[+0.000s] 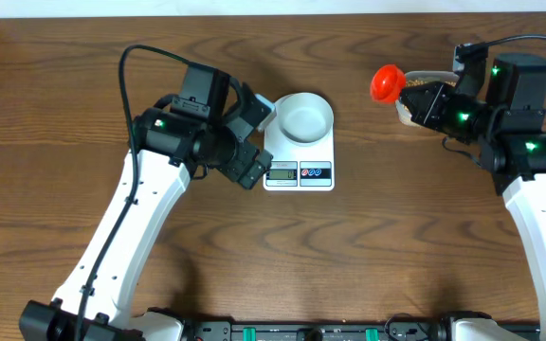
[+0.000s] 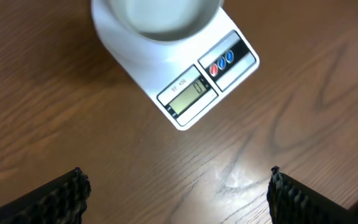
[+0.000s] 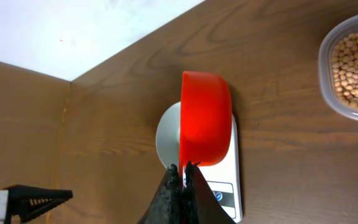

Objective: Scoop item into bowl and weigh 50g on scale
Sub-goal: 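Carry the red scoop with the right gripper to the soybean tub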

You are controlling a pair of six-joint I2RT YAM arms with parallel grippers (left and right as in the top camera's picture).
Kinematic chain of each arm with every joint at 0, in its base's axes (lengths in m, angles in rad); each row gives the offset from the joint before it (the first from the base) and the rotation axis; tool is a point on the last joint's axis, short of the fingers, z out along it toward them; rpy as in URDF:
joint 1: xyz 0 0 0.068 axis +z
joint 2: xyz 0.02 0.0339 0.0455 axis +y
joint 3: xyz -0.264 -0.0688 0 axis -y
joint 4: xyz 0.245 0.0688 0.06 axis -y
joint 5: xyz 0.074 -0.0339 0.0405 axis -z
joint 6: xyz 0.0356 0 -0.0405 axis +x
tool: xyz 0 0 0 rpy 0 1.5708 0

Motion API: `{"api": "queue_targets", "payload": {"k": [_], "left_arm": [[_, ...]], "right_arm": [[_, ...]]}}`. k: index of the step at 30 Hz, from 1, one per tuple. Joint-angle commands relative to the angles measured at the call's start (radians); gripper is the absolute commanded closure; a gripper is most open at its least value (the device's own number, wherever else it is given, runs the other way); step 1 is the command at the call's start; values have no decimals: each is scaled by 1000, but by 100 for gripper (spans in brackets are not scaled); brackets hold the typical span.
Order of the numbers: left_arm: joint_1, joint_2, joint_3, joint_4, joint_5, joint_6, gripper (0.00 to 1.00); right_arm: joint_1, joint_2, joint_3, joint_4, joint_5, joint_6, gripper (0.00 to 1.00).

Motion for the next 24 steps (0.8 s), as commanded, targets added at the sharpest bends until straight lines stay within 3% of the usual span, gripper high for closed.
{"api": "queue_targets", "payload": {"k": [1, 5, 16, 24], "left_arm": [[1, 3, -18, -2, 39, 162, 7], [1, 3, -39, 18, 39, 224, 7], [1, 22, -50, 84, 39, 223, 7], [1, 41, -50, 83, 39, 211, 7]], "right_arm": [[-4, 5, 47, -38, 3, -58, 99], [-4, 3, 48, -68, 2, -61, 99], [-2, 3, 49, -124, 9, -87, 99], [-2, 3, 127, -237, 119, -86, 99]]}}
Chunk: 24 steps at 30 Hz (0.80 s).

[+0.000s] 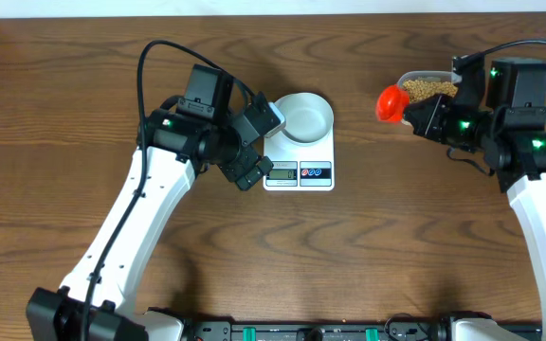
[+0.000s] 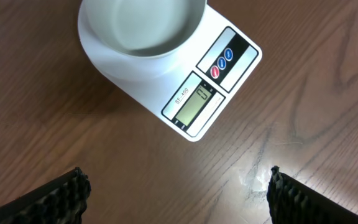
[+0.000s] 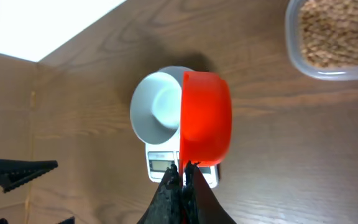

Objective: Scoop item into bowl and weigh 50g on scale
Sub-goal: 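Carry the red scoop with the right gripper to the soybean tub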

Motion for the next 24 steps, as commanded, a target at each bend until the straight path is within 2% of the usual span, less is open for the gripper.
{"api": "queue_targets", "payload": {"k": [1, 14, 24], "left_arm": [[2, 17, -8, 3, 16, 2, 7], [2, 17, -8, -7, 16, 2, 7], [2, 17, -8, -8, 16, 2, 7]], "right_arm": [[-2, 2, 89, -45, 69, -14, 99], [-2, 31, 245, -237, 210, 12, 98], [-2, 269, 505, -468, 310, -76, 98]]}}
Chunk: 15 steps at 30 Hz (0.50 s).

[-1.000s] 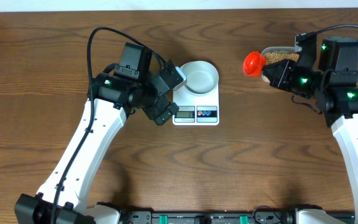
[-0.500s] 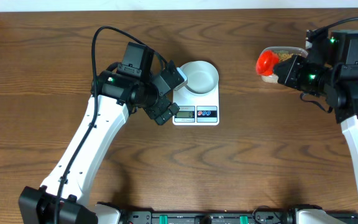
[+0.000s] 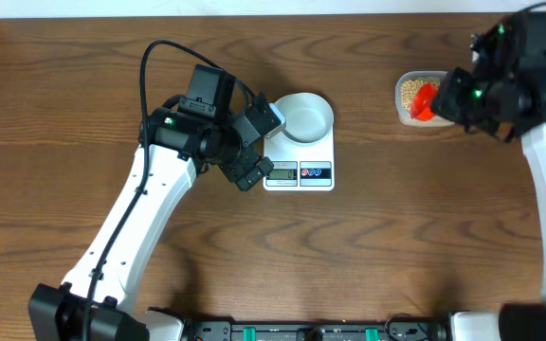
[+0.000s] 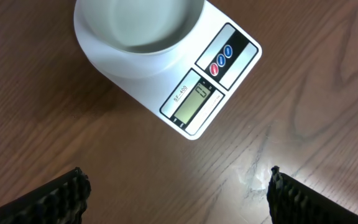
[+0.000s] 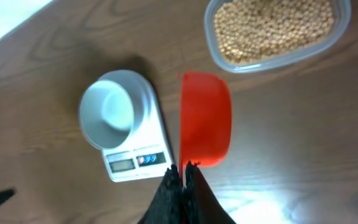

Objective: Scoop item into bowl and weigh 50g on scale
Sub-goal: 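Carry the red scoop with the right gripper to the soybean tub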

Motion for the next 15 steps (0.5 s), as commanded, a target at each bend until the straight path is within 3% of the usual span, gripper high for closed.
{"api": "queue_targets", "payload": {"k": [1, 15], "left_arm": [[2, 6, -8, -3, 16, 2, 7], [2, 6, -8, -3, 16, 2, 7]], "right_arm": [[-2, 105, 130, -61, 95, -57, 98], [-2, 405, 477, -249, 264, -142, 99]]}}
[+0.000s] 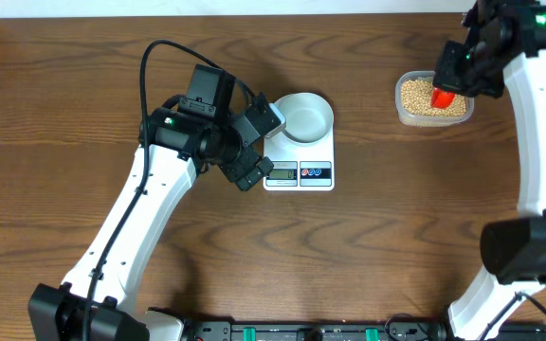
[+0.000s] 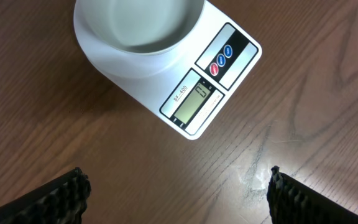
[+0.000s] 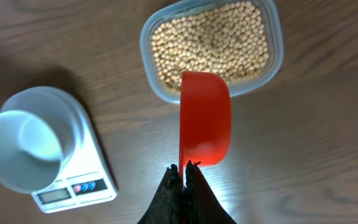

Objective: Scoop item into bowl and weigh 50g on scale

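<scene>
A white scale point(image 1: 300, 159) carries an empty white bowl point(image 1: 306, 116); both also show in the left wrist view, bowl point(image 2: 138, 25) and scale display point(image 2: 197, 99). A clear tub of tan beans point(image 1: 431, 98) stands at the far right, seen too in the right wrist view point(image 3: 211, 43). My right gripper point(image 3: 182, 168) is shut on the handle of a red scoop point(image 3: 205, 118), held high over the tub's near edge; the scoop point(image 1: 442, 95) shows over the tub. My left gripper point(image 2: 176, 190) hangs open above bare table beside the scale.
The brown wooden table point(image 1: 368, 246) reaches a pale wall strip at the far edge. The left arm point(image 1: 150, 208) stretches from the front edge to the scale's left side. The right arm point(image 1: 543, 142) runs along the right border.
My right gripper with the red scoop has moved farther back and right, now more directly over the bean tub. The left gripper and scale have not changed.
My right gripper held the red scoop left of the tub, toward the scale. It then stood closer to the tub, then at its right side, and now above it. The left gripper shifted slightly early on, then stayed open by the scale.
</scene>
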You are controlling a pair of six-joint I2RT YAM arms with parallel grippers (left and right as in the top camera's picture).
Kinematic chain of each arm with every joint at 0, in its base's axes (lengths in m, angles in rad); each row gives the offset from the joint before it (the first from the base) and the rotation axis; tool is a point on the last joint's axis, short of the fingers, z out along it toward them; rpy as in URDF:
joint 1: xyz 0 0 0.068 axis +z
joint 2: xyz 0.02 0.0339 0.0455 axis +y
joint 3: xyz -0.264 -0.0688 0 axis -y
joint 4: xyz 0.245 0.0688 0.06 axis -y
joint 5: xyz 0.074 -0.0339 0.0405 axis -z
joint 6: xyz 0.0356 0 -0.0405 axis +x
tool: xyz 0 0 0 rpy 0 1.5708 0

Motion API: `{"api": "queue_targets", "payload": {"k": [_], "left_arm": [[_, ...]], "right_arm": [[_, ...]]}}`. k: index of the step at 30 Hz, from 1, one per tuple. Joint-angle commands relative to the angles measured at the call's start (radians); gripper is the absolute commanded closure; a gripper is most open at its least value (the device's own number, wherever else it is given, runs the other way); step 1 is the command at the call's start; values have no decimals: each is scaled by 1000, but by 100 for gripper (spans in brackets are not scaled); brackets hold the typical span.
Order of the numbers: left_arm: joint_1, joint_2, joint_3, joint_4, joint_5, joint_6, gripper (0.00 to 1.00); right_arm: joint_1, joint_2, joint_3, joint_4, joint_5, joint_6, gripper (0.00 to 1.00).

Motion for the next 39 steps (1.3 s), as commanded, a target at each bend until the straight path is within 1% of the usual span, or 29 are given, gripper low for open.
{"api": "queue_targets", "payload": {"k": [1, 7, 17, 26, 39], "left_arm": [[2, 6, -8, -3, 16, 2, 7], [2, 6, -8, -3, 16, 2, 7], [2, 6, -8, -2, 16, 2, 7], [2, 6, -8, -2, 16, 2, 7], [2, 6, -8, -2, 16, 2, 7]], "right_arm": [[-2, 42, 72, -13, 71, -53, 99], [-2, 55, 79, -14, 152, -67, 99], [-2, 87, 79, -35, 216, -67, 99], [-2, 144, 79, -35, 245, -67, 99], [-2, 232, 78, 35, 245, -67, 99]]}}
